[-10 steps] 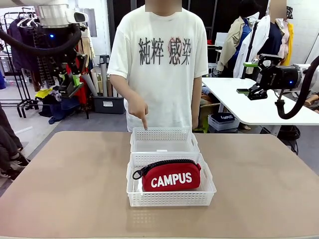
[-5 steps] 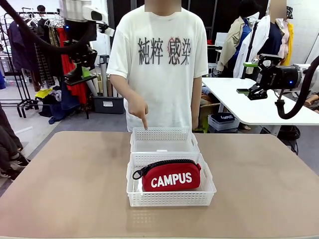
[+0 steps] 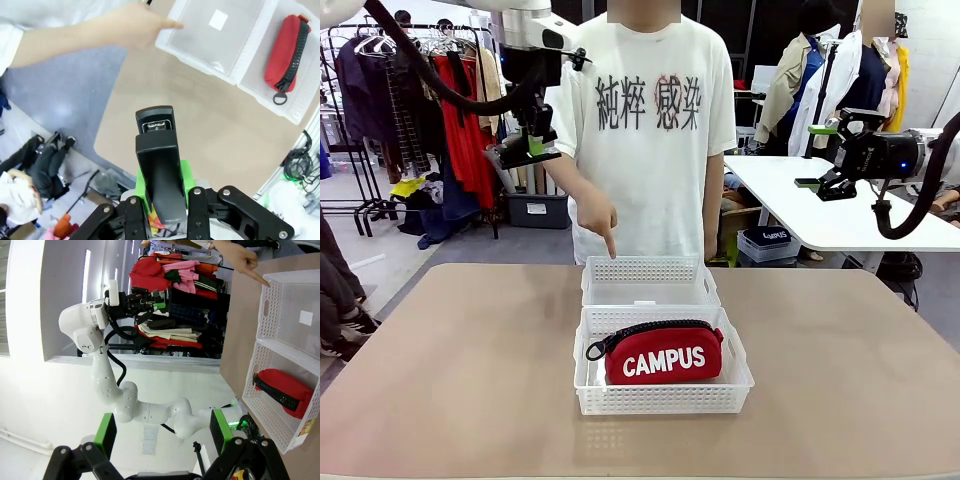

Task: Distribute items into two baskets.
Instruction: Place the picked Stapler into the Organizing basket as instructed by the person.

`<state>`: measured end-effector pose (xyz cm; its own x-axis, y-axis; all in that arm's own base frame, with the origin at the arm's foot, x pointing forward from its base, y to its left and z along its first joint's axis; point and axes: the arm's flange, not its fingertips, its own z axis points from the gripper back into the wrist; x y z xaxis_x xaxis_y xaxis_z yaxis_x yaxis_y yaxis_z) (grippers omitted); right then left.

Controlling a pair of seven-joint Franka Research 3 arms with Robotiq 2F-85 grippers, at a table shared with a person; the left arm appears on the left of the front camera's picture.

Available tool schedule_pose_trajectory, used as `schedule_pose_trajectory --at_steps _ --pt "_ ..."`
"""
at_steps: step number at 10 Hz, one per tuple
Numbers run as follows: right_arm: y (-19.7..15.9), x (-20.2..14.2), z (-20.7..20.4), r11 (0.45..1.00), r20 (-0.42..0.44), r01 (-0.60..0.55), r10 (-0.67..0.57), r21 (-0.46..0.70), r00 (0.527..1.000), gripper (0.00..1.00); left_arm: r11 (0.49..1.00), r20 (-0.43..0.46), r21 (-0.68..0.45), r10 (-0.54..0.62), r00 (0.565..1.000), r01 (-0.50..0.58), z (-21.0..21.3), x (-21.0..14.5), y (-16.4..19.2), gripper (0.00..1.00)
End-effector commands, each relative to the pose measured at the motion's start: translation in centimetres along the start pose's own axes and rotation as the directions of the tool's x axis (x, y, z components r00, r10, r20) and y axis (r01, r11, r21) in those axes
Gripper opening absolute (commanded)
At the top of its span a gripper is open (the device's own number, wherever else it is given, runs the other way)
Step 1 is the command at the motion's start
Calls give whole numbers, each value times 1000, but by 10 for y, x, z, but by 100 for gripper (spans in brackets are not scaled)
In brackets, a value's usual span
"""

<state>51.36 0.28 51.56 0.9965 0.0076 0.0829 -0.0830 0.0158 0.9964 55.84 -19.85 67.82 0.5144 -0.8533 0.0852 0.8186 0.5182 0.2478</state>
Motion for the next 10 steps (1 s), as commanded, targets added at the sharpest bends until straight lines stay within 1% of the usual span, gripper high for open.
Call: schedule_pose_trajectory --at_steps 1,2,7,8,10 --pt "3 -1 0 1000 -1 -5 5 -3 1000 100 998 12 -2 62 998 -62 5 -16 1 0" --pt "3 -1 0 1000 -1 -5 5 -3 1000 100 1000 0 0 0 1000 0 0 0 0 0" --pt "3 -1 0 1000 -1 -5 5 -3 1000 100 1000 0 -6 4 1000 -4 -3 1 0 0" --pt "3 -1 0 1000 -1 -5 5 -3 1000 100 996 -57 -14 -86 995 86 -22 17 -9 0" --pt "3 -1 0 1000 -1 -5 5 -3 1000 100 982 -102 -36 -186 977 183 -54 43 -9 0"
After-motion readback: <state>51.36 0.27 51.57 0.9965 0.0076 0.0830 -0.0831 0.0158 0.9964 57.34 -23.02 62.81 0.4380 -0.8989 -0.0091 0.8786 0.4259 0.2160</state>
